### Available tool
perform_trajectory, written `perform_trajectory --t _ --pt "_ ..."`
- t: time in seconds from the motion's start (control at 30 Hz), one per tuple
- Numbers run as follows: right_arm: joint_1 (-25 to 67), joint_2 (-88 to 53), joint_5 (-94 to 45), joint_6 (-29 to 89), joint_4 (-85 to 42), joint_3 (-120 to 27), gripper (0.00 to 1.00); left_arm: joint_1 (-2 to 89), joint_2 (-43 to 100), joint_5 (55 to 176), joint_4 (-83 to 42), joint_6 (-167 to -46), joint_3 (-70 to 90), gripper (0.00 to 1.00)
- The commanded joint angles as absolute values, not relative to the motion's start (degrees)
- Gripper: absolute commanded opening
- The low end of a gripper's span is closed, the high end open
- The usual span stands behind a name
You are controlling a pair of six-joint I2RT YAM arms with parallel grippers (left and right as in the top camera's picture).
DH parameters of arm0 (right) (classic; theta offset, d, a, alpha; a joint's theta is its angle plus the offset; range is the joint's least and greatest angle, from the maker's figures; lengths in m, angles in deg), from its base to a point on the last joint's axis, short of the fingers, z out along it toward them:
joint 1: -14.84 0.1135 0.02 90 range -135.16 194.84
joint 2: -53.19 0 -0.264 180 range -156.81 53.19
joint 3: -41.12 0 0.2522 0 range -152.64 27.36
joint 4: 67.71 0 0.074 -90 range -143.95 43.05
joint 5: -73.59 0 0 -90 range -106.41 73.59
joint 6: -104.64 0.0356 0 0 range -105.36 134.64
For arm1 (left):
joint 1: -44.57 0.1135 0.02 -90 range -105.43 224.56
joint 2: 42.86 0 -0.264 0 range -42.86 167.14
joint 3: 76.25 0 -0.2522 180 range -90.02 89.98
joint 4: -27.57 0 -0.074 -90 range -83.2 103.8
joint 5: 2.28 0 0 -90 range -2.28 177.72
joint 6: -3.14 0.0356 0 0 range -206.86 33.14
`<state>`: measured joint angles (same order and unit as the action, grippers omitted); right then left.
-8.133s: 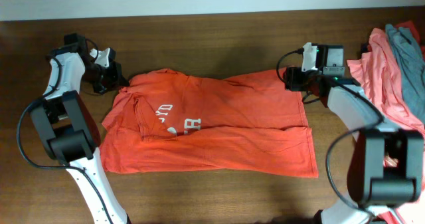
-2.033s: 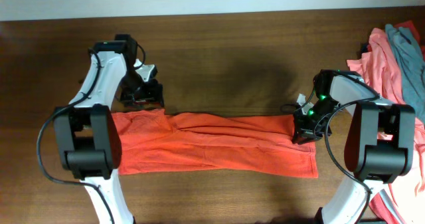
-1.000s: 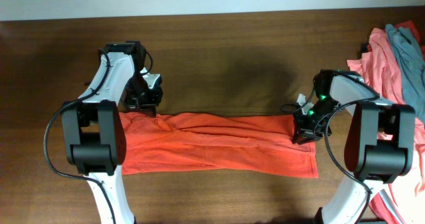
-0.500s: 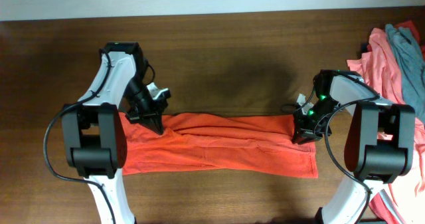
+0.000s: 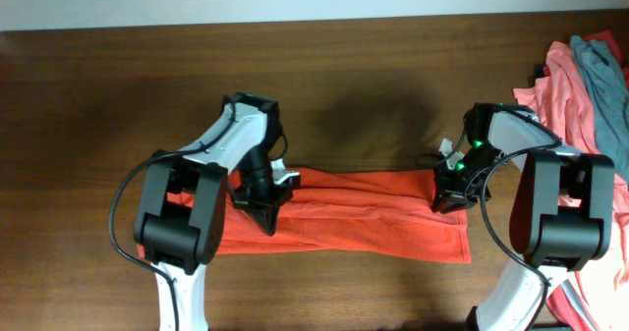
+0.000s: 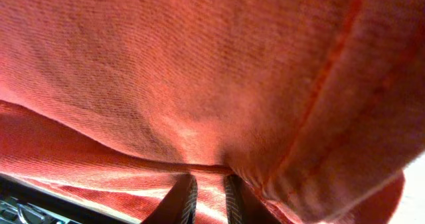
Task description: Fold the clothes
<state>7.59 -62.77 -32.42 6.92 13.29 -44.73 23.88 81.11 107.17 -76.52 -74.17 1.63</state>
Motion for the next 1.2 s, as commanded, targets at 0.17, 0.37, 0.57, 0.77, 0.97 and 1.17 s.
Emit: perform_trajectory --t 0.17,0.37,0.57,0.77,0.97,1.17 --pt "7.70 -62.46 -32.33 6.74 12.90 -43.88 0.21 20.66 79.79 105.29 -66.12 -76.73 1.82 0.01" --pt "7.70 -62.46 -32.31 6.74 12.94 -43.88 0.21 20.64 79.79 106.29 -56.69 -81.67 1.82 0.06" --pt "7.70 -62.46 -32.31 6.74 13.05 -43.88 0.21 20.73 79.07 107.87 -60.06 -81.65 0.38 0.08" --pt "7.70 -62.46 -32.31 6.72 12.64 -43.88 0.35 21.60 73.48 105.48 -61.53 -81.67 -6.22 0.08" --pt "7.70 -62.46 -32.31 6.50 13.09 -43.88 0.35 24.80 68.34 94.47 -62.44 -83.85 -7.44 0.10" --pt "7.66 -62.20 -32.42 6.81 14.76 -43.95 0.35 32.49 68.89 94.53 -63.43 -84.73 -6.24 0.10"
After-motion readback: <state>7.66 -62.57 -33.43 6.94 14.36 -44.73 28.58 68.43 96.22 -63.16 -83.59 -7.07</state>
